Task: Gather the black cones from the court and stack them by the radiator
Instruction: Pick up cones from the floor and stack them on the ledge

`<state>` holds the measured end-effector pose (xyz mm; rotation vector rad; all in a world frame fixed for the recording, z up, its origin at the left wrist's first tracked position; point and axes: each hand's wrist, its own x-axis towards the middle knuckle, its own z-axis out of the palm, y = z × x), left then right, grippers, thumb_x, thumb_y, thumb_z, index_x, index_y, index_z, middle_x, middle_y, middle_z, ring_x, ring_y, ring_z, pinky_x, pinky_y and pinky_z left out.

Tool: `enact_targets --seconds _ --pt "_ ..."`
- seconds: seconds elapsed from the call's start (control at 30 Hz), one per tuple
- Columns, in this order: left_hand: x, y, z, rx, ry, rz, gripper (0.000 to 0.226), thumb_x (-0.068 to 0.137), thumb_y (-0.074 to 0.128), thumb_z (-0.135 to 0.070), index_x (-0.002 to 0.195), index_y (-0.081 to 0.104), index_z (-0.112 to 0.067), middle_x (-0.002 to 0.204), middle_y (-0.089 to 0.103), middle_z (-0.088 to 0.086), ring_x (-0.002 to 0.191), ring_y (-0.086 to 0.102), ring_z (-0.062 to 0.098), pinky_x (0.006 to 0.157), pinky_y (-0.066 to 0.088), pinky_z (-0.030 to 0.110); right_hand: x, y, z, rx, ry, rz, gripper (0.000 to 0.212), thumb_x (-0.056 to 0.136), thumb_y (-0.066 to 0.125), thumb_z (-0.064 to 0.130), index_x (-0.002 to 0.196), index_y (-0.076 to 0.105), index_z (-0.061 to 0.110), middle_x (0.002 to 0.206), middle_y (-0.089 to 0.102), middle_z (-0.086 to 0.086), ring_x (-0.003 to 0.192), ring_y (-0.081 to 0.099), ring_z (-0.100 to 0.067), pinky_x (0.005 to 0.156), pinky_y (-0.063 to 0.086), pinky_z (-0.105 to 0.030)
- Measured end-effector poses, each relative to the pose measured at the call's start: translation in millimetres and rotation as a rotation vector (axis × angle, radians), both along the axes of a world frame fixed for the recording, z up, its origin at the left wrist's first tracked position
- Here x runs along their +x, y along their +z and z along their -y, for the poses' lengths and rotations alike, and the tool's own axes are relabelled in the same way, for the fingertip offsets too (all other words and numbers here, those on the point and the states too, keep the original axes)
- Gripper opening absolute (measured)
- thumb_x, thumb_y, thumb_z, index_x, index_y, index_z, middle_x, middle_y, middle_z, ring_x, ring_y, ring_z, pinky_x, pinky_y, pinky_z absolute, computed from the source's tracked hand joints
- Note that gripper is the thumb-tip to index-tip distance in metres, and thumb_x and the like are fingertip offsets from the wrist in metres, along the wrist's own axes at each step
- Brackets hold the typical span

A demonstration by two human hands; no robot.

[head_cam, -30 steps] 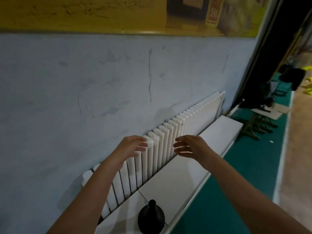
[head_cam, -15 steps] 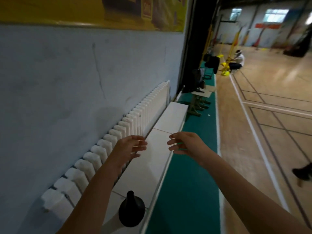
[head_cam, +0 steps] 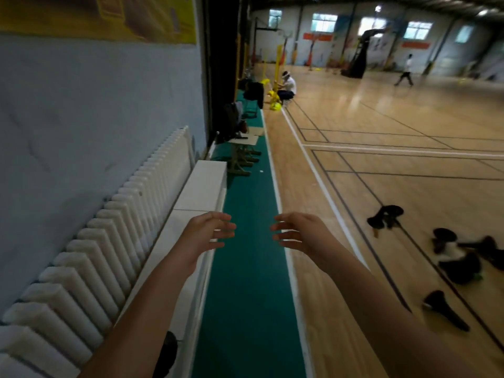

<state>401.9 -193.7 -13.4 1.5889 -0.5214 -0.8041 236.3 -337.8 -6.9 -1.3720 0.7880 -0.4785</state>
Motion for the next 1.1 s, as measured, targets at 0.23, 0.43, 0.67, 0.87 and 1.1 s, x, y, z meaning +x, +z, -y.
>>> enact_targets --seconds 0.23,0.43,0.67,0.87,1.1 --pt "-98.4 1.9 74.3 0.004 -0.117 0.004 0.022 0.094 0.043 -0.004 0.102 0.063 -0.012 0.095 0.071 0.006 0.088 0.069 0.019 0.080 0.051 0.033 -123.1 -0.5 42.2 -0.036 -0.170 -0.030 0.025 0.095 0.050 0.015 0.107 0.066 0.002 0.100 0.071 -0.018 0.090 0.069 -0.031 0.086 0.054 -0.041" --pt "-225.0 -6.4 135.4 0.067 -0.326 -0.008 0.021 0.095 0.044 -0.006 0.102 0.063 -0.010 0.092 0.072 0.005 0.072 0.070 0.011 0.073 0.051 0.030 -255.7 -0.1 74.9 -0.030 -0.348 -0.051 0.022 0.094 0.051 0.016 0.102 0.068 0.006 0.095 0.074 -0.014 0.088 0.072 -0.029 0.084 0.057 -0.039" --pt "-366.6 -10.5 203.1 0.092 -0.510 -0.003 0.020 0.097 0.047 -0.012 0.106 0.064 -0.010 0.100 0.072 0.007 0.087 0.070 0.020 0.071 0.053 0.031 -415.1 -2.6 95.4 -0.014 -0.581 -0.041 0.022 0.096 0.050 0.016 0.103 0.068 0.005 0.091 0.074 -0.013 0.082 0.073 -0.026 0.076 0.059 -0.034" --pt "-470.4 -2.5 246.1 0.071 -0.752 0.064 0.019 0.096 0.049 -0.014 0.104 0.066 -0.011 0.100 0.072 0.008 0.089 0.070 0.020 0.076 0.054 0.032 -521.0 -10.9 98.8 0.096 -0.845 -0.019 0.020 0.097 0.048 0.013 0.100 0.067 0.007 0.083 0.074 -0.009 0.085 0.072 -0.027 0.080 0.059 -0.038" --pt "-561.9 -14.2 297.0 0.123 -0.992 0.101 0.021 0.097 0.047 -0.013 0.109 0.065 -0.008 0.103 0.071 0.009 0.096 0.069 0.023 0.082 0.053 0.037 -608.1 -31.7 112.0 0.252 -1.094 -0.006 0.020 0.095 0.051 0.015 0.102 0.068 0.006 0.076 0.075 -0.005 0.070 0.072 -0.019 0.069 0.057 -0.032"
